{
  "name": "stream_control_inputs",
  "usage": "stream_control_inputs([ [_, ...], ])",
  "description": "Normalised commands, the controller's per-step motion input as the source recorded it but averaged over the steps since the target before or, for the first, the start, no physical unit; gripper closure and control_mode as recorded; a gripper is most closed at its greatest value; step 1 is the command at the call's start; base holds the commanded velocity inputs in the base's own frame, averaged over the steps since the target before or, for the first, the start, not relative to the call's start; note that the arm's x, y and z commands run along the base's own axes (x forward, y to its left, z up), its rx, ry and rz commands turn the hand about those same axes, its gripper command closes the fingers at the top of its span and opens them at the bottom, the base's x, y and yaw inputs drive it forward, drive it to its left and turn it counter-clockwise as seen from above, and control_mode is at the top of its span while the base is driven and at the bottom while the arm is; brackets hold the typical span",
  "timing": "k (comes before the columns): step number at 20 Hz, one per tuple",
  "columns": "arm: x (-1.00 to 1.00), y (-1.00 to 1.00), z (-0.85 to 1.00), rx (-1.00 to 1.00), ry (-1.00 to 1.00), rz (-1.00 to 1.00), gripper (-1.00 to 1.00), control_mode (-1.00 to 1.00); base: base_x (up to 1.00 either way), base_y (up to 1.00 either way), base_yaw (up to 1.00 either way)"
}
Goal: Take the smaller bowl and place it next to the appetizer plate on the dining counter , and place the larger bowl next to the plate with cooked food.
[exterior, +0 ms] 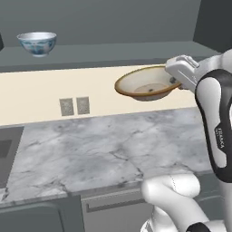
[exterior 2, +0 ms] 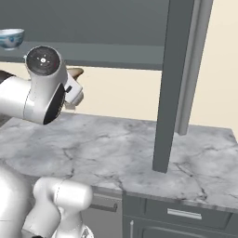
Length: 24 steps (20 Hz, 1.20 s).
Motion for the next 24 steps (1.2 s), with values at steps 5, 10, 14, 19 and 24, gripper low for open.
stream_control_inputs([
  [5,0.0,0.0,0.0,0.0,0.0,0.0,1.0,1.0,-0.86,0.04,0.23],
  [10,0.0,0.0,0.0,0.0,0.0,0.0,1.0,1.0,-0.86,0.35,0.54],
  [14,0.0,0.0,0.0,0.0,0.0,0.0,1.0,1.0,-0.55,0.47,0.7],
  [19,0.0,0.0,0.0,0.0,0.0,0.0,1.0,1.0,-0.38,0.37,0.73],
  [24,0.0,0.0,0.0,0.0,0.0,0.0,1.0,1.0,-0.13,0.35,0.78],
])
